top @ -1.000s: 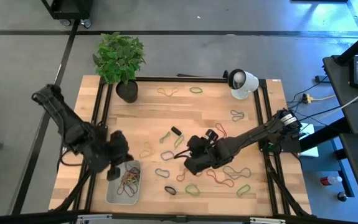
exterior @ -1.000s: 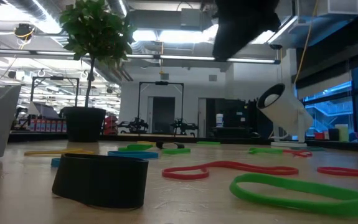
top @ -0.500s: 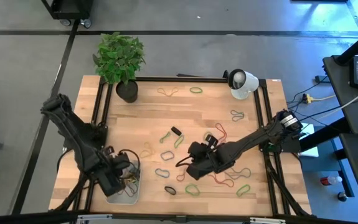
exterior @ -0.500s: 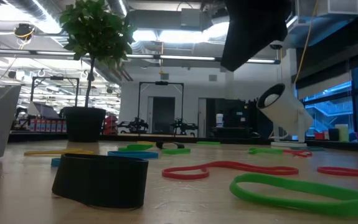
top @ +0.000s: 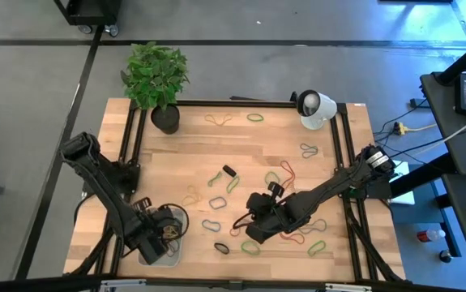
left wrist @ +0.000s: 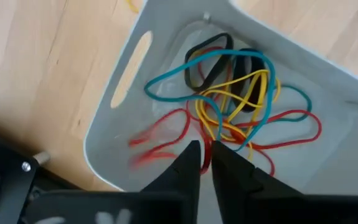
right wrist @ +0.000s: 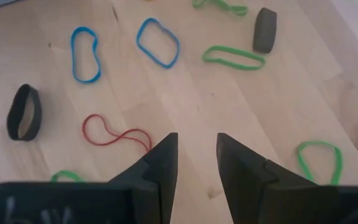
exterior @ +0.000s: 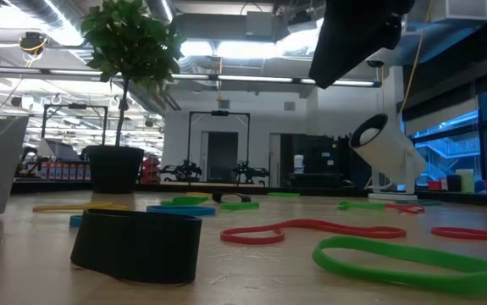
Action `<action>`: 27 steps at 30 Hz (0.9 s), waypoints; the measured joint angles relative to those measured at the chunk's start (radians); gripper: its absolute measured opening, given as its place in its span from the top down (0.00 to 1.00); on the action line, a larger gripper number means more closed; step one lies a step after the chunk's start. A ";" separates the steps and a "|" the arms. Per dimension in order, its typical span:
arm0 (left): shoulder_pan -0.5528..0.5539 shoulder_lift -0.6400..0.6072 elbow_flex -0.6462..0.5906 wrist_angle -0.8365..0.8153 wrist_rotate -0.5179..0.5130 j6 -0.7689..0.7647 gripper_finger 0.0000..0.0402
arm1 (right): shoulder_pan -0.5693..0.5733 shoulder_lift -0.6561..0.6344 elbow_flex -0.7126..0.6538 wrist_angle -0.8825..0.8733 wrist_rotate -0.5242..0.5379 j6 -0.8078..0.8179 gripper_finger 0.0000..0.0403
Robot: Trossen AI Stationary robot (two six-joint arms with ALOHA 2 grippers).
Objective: Pick and place rubber bands into bin
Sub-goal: Put the red rubber band into the bin, then put the yellow rubber band into the bin
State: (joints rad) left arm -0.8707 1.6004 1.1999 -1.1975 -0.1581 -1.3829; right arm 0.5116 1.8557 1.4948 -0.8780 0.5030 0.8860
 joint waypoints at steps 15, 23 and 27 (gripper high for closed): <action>0.000 -0.013 0.038 0.013 -0.041 -0.072 0.65 | 0.063 0.000 0.000 0.009 0.000 0.053 0.72; 0.065 -0.081 0.141 0.013 -0.256 0.034 0.70 | 0.089 0.000 0.000 0.013 -0.009 0.128 0.72; 0.134 -0.097 0.185 0.016 -0.275 0.151 0.75 | 0.098 0.000 0.000 0.012 -0.070 0.183 0.72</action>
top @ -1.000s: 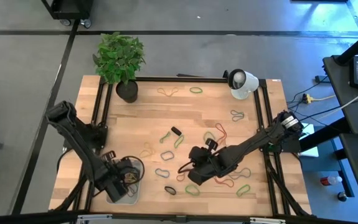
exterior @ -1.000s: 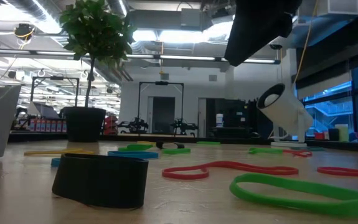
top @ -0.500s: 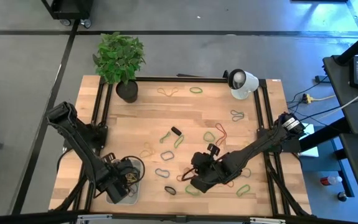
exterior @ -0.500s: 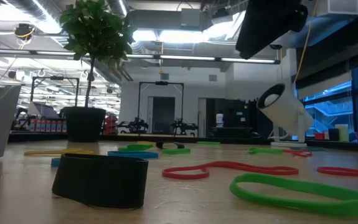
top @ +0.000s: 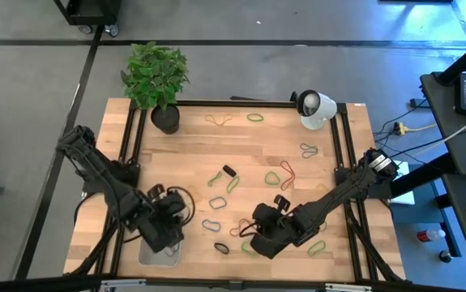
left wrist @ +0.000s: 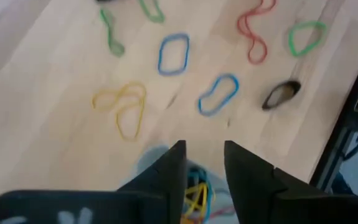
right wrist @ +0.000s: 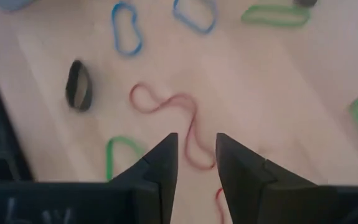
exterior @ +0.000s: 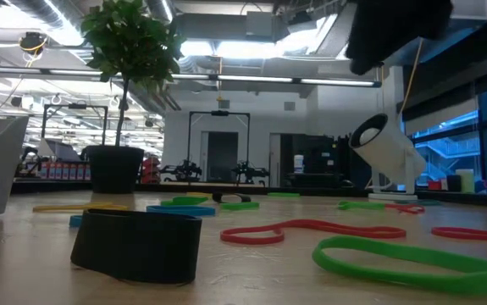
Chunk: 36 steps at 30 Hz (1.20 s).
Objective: Pick and place rubber bands into bin
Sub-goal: Put the yellow rubber band into the bin
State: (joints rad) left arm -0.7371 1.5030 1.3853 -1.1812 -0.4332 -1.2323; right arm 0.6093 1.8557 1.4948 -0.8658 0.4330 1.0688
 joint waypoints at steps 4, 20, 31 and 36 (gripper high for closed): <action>0.069 -0.001 0.013 0.050 0.026 0.162 0.84 | 0.015 0.000 0.000 -0.003 -0.173 -0.052 0.83; 0.282 0.014 -0.208 0.348 0.240 0.579 1.00 | 0.161 -0.150 -0.381 0.369 -0.216 0.144 0.99; 0.576 0.013 -0.320 0.355 0.421 0.825 0.94 | 0.150 -0.255 -0.488 0.359 -0.181 0.231 0.99; 0.640 0.017 -0.375 0.366 0.462 1.003 0.80 | 0.096 -0.298 -0.488 0.300 -0.178 0.145 0.99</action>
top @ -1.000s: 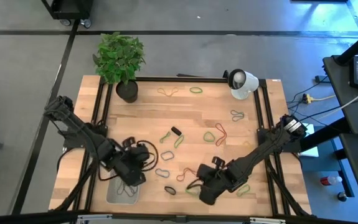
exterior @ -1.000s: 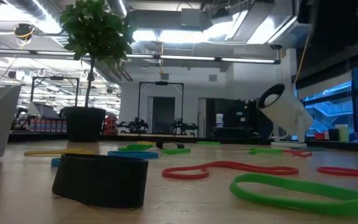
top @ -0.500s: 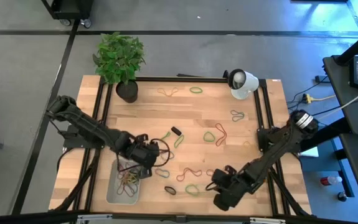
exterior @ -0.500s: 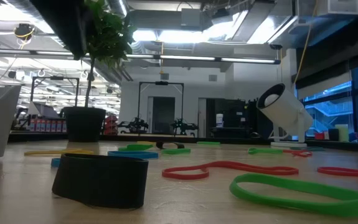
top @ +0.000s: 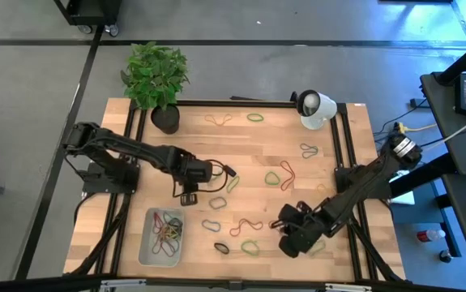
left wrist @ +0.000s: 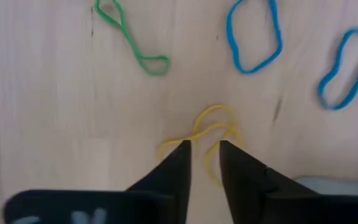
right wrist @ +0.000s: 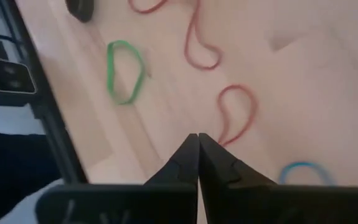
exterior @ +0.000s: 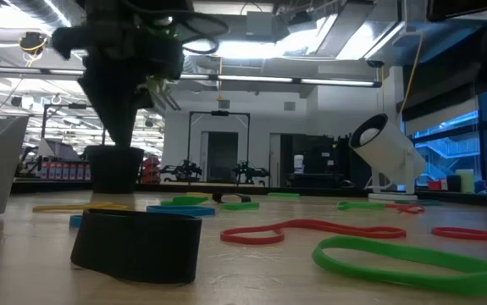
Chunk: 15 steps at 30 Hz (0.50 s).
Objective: Pick and place rubber bands into bin
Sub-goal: Put the yellow rubber band into the bin
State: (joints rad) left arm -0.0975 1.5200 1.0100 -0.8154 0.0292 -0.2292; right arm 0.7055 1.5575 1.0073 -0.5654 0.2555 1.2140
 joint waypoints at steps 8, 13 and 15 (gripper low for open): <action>0.010 0.028 -0.053 0.071 -0.001 0.239 0.66 | -0.106 -0.105 0.000 -0.192 0.001 -0.150 1.00; 0.008 0.086 -0.053 0.116 0.032 0.267 0.67 | -0.172 -0.192 -0.071 -0.167 -0.002 -0.217 1.00; 0.006 0.118 -0.053 0.118 0.046 0.274 0.68 | -0.195 -0.235 -0.123 -0.125 0.000 -0.224 1.00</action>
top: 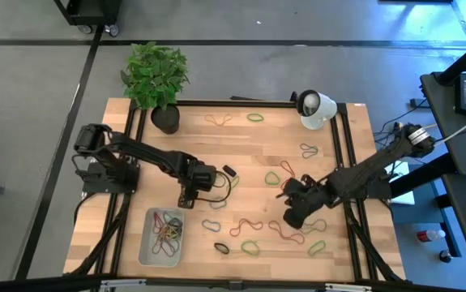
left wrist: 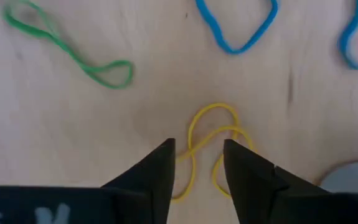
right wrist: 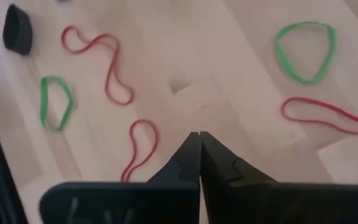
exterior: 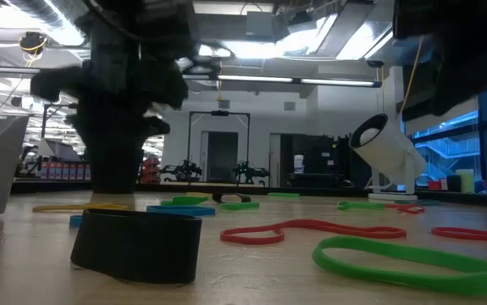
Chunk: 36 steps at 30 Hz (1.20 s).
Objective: Pick and place rubber bands into bin
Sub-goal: Put the yellow rubber band into the bin
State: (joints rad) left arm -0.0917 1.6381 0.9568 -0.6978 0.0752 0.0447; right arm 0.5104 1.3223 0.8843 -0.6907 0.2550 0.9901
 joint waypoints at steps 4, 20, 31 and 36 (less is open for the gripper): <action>0.000 0.057 0.000 -0.008 0.004 -0.005 0.68 | -0.033 -0.090 -0.099 0.077 -0.002 -0.009 1.00; -0.025 0.076 0.137 -0.191 -0.117 -0.314 0.99 | -0.079 -0.360 -0.191 0.069 -0.005 -0.364 0.98; -0.096 0.057 0.649 -0.724 -0.205 -0.707 1.00 | -0.101 -0.427 -0.356 0.196 -0.091 -0.524 0.98; -0.226 0.055 0.804 -0.876 -0.129 -1.015 1.00 | -0.124 -0.437 -0.455 0.380 -0.210 -0.521 0.98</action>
State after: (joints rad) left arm -0.3176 1.6932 1.7612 -1.5740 -0.0540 -0.9701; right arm 0.3861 0.8848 0.4291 -0.3107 0.0455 0.4688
